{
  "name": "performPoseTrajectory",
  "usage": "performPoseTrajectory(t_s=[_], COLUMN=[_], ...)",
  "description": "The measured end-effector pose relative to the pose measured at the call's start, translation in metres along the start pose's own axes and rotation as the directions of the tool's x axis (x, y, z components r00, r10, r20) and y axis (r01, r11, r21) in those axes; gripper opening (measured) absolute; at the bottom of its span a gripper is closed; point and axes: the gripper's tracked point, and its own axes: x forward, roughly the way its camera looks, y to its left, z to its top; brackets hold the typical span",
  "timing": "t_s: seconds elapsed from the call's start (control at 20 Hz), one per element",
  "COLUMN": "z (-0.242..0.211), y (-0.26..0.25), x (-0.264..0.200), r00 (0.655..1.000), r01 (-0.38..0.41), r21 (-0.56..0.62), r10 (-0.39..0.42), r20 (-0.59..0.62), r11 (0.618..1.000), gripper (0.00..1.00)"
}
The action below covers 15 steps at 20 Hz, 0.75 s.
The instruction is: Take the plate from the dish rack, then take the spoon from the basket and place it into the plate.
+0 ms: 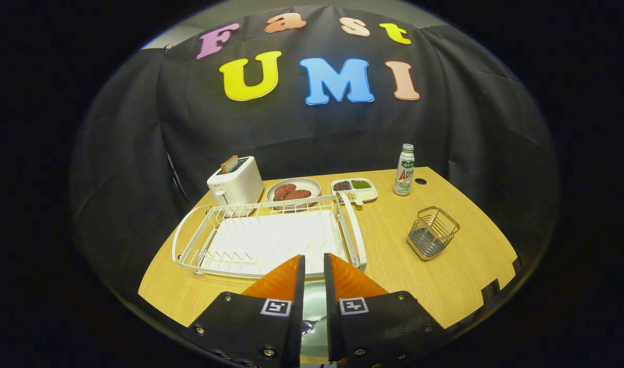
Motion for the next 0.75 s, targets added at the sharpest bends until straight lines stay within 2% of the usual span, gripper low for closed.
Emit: performPoseTrajectory(t_s=[0.2, 0.35, 0.5, 0.6, 0.65, 0.7, 0.75], z=[0.021, 0.066, 0.129, 0.171, 0.189, 0.204, 0.213], y=[-0.011, -0.017, -0.020, -0.018, -0.022, -0.029, -0.034], x=[-0.005, -0.018, -0.041, -0.057, -0.067, -0.075, -0.074], r00=[0.999, 0.990, 0.959, 0.922, 0.904, 0.886, 0.873], r01=[0.021, 0.026, 0.029, 0.023, 0.038, 0.066, 0.073], r21=[0.005, -0.017, -0.053, -0.073, -0.077, -0.075, -0.073], r10=[-0.021, -0.024, -0.013, 0.006, -0.001, -0.024, -0.029], r20=[0.041, 0.142, 0.284, 0.386, 0.428, 0.462, 0.487], r11=[1.000, 1.000, 0.998, 0.997, 0.996, 0.995, 0.995], gripper=[0.20, 0.20, 0.20, 0.20, 0.33, 0.43, 0.44])
